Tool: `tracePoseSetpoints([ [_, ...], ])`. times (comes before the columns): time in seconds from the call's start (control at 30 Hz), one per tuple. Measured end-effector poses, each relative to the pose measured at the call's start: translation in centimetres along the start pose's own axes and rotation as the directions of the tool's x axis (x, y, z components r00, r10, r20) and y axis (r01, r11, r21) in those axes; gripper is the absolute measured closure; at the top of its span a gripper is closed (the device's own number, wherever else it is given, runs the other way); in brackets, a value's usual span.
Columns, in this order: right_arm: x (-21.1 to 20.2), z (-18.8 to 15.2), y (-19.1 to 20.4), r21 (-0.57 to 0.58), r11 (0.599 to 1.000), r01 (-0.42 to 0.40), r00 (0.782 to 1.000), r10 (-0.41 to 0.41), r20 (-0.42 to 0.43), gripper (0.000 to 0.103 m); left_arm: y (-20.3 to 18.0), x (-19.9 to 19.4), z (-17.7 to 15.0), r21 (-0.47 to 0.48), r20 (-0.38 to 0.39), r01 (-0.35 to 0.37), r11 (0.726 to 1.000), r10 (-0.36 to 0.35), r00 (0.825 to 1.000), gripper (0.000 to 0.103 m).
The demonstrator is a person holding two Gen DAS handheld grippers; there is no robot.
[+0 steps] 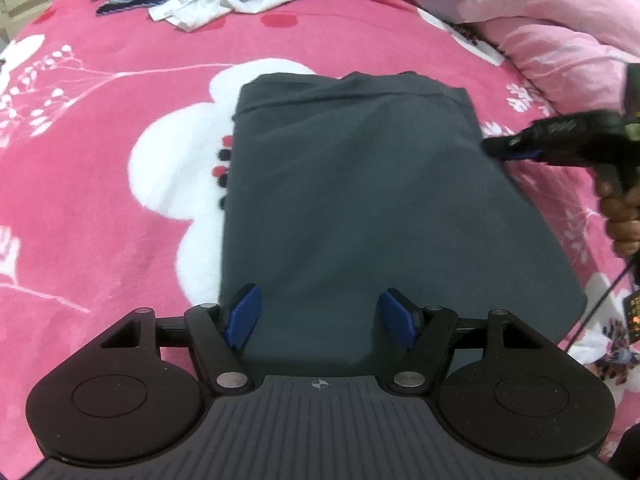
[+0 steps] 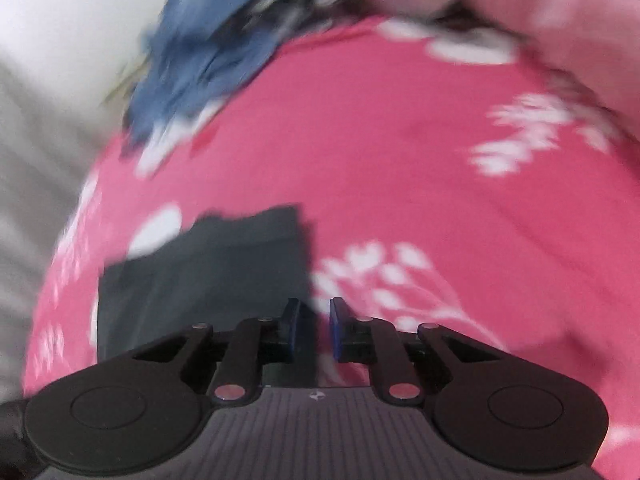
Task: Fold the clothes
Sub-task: 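Withdraw the right gripper away from the folded trousers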
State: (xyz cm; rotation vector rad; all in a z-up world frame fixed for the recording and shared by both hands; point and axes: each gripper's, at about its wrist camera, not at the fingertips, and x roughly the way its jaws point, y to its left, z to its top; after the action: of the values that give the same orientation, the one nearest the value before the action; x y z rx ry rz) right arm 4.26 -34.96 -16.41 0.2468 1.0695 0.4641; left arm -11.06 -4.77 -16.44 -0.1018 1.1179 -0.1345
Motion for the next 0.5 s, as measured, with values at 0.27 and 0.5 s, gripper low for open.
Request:
tracePoseSetpoints([
  [0.27, -7.2, -6.4, 4.4, -0.386, 0.917, -0.102, 0.995, 0.093, -0.041, 0.08, -0.2, -1.0, -0.3, 0.044, -0.004, -0.029, 0.999, 0.029, 1.0, 0.033],
  [0.5, -6.8, -11.2, 3.3, -0.452, 0.891, 0.053, 0.984, -0.124, -0.129, 0.071, -0.6, 0.5, -0.8, 0.062, -0.065, -0.076, 0.995, 0.08, 0.995, 0.029],
])
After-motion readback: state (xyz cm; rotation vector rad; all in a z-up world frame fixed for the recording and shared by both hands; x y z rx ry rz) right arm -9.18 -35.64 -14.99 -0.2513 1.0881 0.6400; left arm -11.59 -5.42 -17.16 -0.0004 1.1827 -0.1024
